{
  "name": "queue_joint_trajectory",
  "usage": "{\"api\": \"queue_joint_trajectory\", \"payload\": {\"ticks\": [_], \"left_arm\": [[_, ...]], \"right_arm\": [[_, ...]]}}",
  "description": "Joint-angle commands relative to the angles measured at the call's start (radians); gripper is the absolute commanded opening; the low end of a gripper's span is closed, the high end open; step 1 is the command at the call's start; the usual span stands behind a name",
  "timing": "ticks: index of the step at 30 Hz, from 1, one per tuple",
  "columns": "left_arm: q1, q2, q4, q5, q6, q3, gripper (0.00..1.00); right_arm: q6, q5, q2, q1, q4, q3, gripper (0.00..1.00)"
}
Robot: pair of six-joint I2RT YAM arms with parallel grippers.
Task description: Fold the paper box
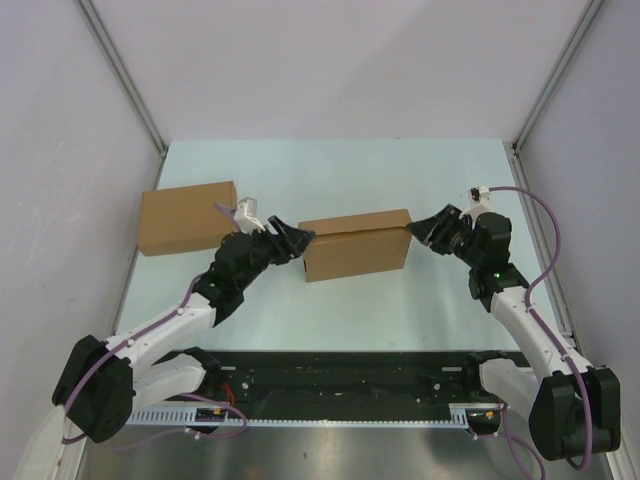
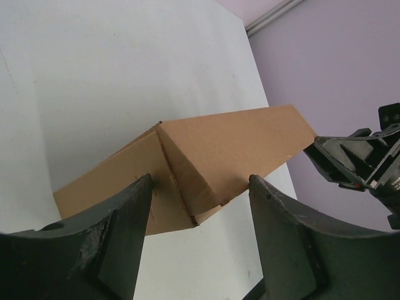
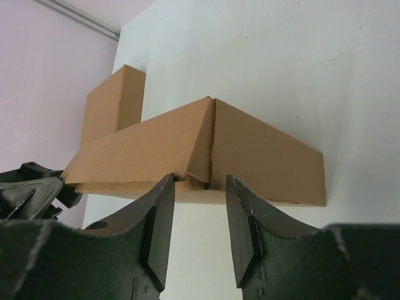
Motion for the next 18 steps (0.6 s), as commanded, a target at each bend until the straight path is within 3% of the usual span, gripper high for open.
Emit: {"api": "queue_joint_trajectory", "payload": {"ticks": [1, 14, 18], "left_arm": [[0.017, 0.006, 0.073, 0.034, -0.054, -0.022, 0.67], [0.083, 0.046, 0.168, 0.108, -0.139, -0.078, 0.65], [0.087, 0.070, 0.189, 0.116, -0.145, -0.091, 0.60]], "right_arm": [[-0.046, 0.056, 0.000, -0.002, -0.106, -0.023, 0.42], [-0.063, 0.062, -0.015, -0.002, -0.118, -0.023, 0.41], [-0.066, 0.068, -0.018, -0.002, -0.158, -0.023, 0.42]]}}
